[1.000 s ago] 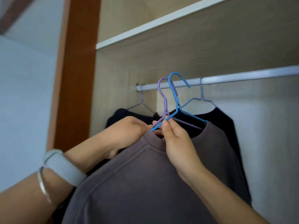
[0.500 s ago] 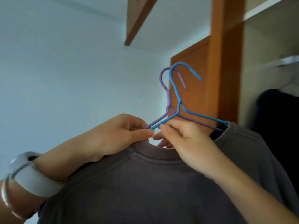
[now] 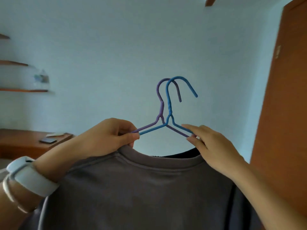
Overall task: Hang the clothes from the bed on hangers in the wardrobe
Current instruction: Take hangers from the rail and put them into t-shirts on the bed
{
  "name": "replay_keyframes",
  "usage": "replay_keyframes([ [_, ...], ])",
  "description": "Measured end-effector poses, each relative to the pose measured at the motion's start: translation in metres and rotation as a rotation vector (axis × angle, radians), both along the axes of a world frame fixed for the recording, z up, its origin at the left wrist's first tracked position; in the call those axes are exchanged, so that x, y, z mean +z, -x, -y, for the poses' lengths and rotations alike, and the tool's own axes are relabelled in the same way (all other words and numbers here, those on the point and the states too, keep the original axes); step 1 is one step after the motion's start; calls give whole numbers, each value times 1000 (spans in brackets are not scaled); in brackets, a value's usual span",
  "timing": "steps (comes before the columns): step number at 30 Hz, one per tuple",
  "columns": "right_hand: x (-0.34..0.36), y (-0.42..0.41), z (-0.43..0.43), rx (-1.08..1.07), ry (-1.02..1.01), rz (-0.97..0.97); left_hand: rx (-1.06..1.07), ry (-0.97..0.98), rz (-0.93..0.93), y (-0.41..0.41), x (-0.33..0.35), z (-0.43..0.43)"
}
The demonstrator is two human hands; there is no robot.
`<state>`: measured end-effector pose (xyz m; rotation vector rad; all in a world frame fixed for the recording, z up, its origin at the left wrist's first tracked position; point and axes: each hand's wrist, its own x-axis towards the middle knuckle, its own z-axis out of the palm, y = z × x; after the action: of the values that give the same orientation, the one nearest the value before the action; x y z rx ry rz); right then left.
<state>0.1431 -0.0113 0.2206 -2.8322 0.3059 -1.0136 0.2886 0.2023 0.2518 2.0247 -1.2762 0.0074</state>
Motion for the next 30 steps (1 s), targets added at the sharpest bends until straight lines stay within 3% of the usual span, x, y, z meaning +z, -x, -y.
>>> replay_keyframes([
  [3, -25, -57, 31, 126, -9, 49, 113, -29, -29, -32, -18, 20],
  [9, -57, -170, 93, 301, 247, 172, 268, -25, -194, -86, -44, 59],
  [15, -55, -256, 123, 577, 207, 159, 412, 128, -408, -123, -63, 76],
  [23, -71, -373, 81, 763, 204, 186, 657, 191, -344, -184, -76, 63],
  [30, -88, -497, -5, 924, 115, 238, 791, 217, -284, -264, -90, -11],
])
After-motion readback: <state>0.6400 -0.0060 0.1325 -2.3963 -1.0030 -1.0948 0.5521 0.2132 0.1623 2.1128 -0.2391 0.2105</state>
